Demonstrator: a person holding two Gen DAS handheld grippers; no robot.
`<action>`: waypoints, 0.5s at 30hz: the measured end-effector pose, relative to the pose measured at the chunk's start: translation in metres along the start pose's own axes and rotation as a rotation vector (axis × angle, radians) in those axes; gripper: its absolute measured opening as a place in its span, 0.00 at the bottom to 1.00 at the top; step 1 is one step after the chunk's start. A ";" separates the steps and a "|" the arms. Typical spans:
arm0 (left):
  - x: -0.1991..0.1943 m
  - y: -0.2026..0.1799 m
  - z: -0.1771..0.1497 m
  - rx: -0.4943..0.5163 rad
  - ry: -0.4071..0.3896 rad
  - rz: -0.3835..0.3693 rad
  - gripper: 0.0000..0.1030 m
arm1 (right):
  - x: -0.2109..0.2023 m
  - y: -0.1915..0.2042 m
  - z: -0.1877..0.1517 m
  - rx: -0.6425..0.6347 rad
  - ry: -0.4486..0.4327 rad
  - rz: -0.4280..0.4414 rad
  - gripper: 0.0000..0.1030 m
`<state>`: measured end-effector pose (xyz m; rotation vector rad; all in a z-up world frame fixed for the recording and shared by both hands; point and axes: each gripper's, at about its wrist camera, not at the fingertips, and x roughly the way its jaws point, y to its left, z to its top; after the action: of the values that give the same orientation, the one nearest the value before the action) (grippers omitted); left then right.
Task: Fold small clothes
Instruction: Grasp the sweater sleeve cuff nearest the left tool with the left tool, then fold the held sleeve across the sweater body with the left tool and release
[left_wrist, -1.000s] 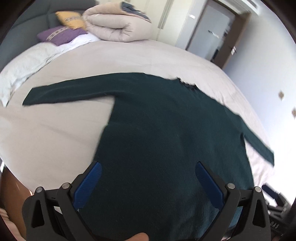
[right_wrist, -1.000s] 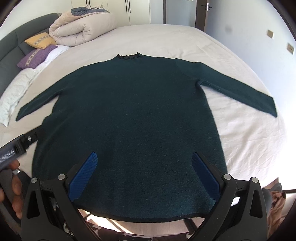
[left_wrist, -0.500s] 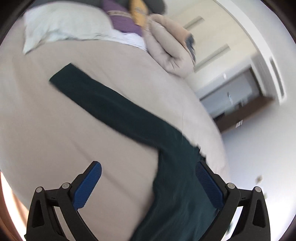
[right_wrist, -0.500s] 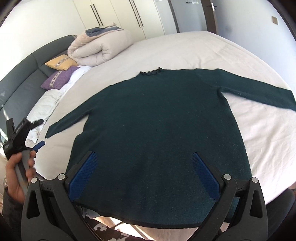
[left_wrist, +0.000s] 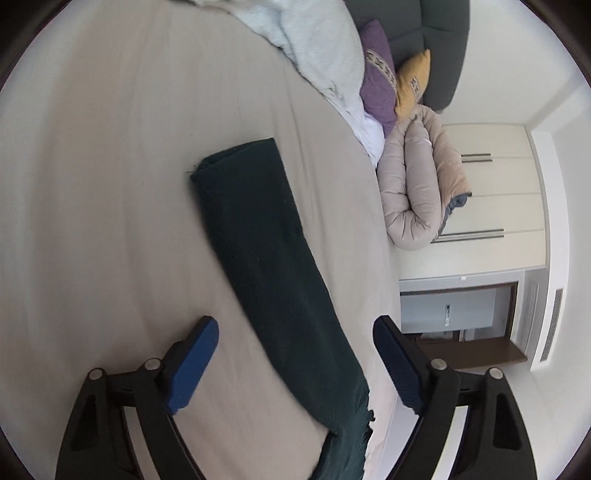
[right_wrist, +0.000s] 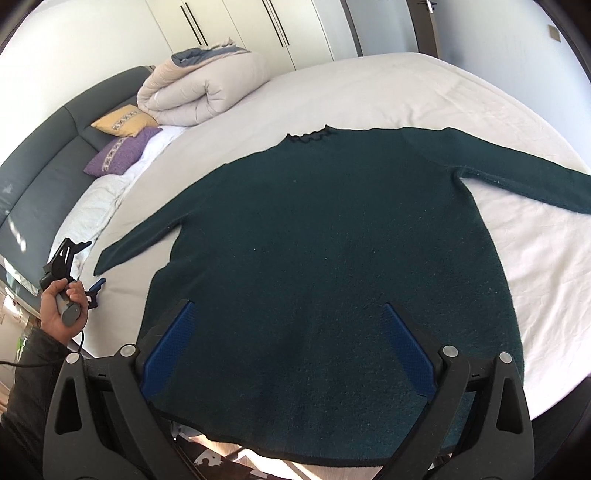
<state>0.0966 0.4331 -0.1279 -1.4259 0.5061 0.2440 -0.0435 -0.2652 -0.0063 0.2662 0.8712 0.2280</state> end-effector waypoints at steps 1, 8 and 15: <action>0.003 0.000 0.007 -0.004 -0.004 -0.005 0.83 | 0.004 0.002 0.000 -0.004 0.005 -0.003 0.97; 0.013 -0.001 0.029 -0.041 -0.045 0.005 0.63 | 0.031 0.008 0.005 0.011 0.047 -0.011 0.97; 0.022 0.021 0.043 -0.092 -0.092 0.071 0.06 | 0.052 0.007 0.008 0.020 0.071 -0.010 0.97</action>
<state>0.1144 0.4756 -0.1541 -1.4798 0.4758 0.3927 -0.0052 -0.2438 -0.0364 0.2732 0.9448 0.2203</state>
